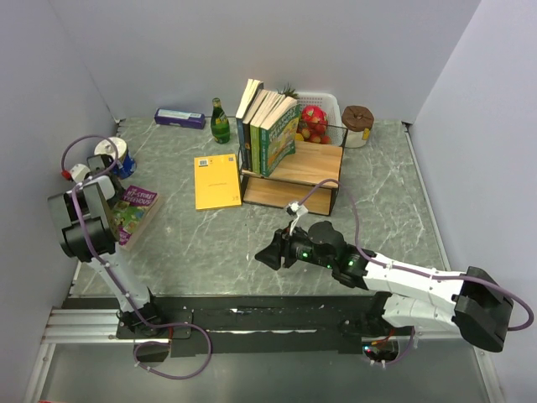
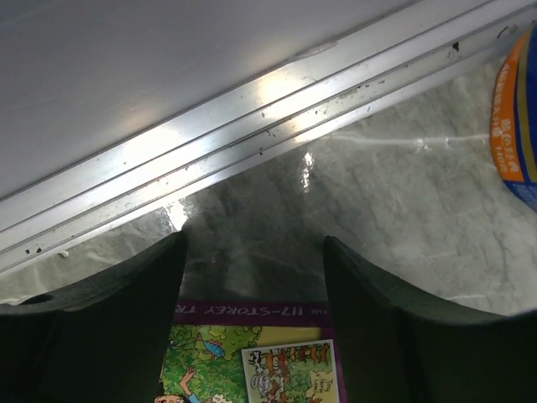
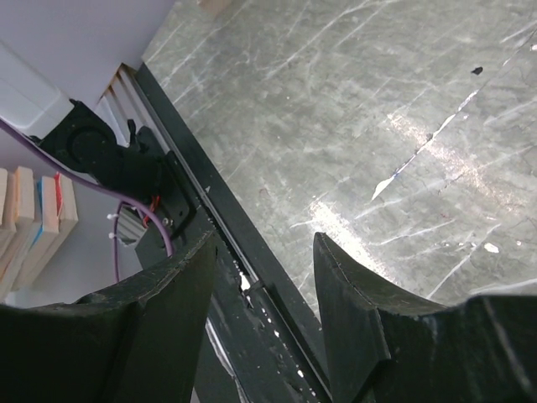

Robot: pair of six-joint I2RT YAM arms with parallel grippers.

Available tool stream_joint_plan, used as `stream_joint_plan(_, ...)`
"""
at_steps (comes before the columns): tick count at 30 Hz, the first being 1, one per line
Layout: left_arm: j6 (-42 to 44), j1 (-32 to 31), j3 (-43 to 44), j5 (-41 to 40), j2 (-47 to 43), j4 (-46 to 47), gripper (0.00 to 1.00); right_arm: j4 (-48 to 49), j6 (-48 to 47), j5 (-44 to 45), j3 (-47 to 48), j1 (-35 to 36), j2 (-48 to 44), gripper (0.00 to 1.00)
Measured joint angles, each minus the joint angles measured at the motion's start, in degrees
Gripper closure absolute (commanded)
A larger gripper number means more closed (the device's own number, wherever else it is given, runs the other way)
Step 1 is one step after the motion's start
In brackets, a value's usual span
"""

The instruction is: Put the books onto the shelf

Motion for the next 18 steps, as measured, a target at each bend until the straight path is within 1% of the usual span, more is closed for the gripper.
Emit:
stream_joint_plan(4, 0.90, 0.42, -0.66, 2.49, -0.96, -0.55, 0.35, -0.07, -0.02, 0.35, 0.00, 0.07, -0.24, 0.43)
stream_joint_plan(9, 0.72, -0.79, -7.28, 8.00, -7.23, -0.90, 0.37, 0.04, -0.07, 1.03, -0.02, 0.09, -0.24, 0.43)
stream_joint_plan(16, 1.22, -8.11, -11.85, 10.71, -11.96, -2.97, 0.39, 0.26, -0.17, 1.29, -0.02, 0.09, 0.31, 0.43)
stream_joint_plan(18, 1.09, -10.69, -14.73, 12.13, -14.64, -2.91, 0.39, 0.42, -0.17, 1.46, -0.02, 0.09, 0.57, 0.43)
